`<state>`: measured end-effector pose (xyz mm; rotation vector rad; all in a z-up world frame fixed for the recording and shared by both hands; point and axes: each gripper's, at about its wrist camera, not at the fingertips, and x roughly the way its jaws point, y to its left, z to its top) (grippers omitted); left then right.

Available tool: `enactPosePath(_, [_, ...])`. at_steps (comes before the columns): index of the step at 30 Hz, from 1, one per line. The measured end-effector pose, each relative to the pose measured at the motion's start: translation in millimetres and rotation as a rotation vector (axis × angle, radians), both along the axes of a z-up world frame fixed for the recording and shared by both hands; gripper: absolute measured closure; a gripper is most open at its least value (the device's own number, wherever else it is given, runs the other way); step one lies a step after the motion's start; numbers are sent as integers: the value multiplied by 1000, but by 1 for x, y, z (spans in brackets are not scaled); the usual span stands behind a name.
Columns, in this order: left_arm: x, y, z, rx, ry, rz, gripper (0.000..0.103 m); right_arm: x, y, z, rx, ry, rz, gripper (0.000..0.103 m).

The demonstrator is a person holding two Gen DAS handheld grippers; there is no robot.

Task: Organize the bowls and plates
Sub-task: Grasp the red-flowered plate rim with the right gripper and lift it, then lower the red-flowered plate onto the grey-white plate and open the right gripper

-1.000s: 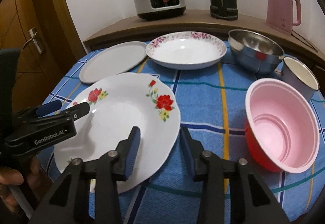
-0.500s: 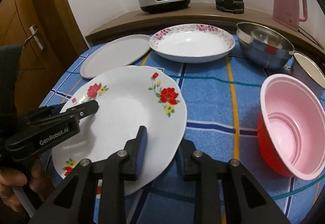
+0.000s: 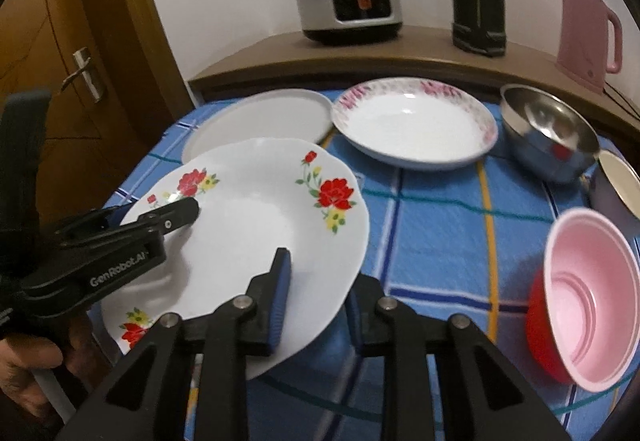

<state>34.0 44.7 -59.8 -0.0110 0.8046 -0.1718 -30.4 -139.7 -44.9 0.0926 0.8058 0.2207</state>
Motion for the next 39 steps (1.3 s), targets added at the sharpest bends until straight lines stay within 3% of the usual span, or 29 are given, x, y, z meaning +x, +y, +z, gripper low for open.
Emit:
enactPosePath(9, [52, 26, 9, 22, -42, 61, 59, 48, 27, 10, 4, -27, 33, 77])
enactPosePath(21, [149, 48, -9, 46, 19, 123, 59, 153, 55, -10, 35, 29, -5, 78])
enactPosePath(30, [173, 57, -18, 5, 46, 144, 59, 182, 69, -18, -4, 27, -34, 78])
enactPosePath(33, [173, 57, -18, 2, 47, 142, 59, 189, 64, -22, 36, 59, -35, 78])
enactPosePath(37, [170, 55, -17, 19, 35, 133, 59, 184, 65, -18, 20, 36, -47, 69])
enactPosePath(39, [171, 52, -17, 42, 37, 134, 58, 180, 63, -14, 28, 9, -53, 54])
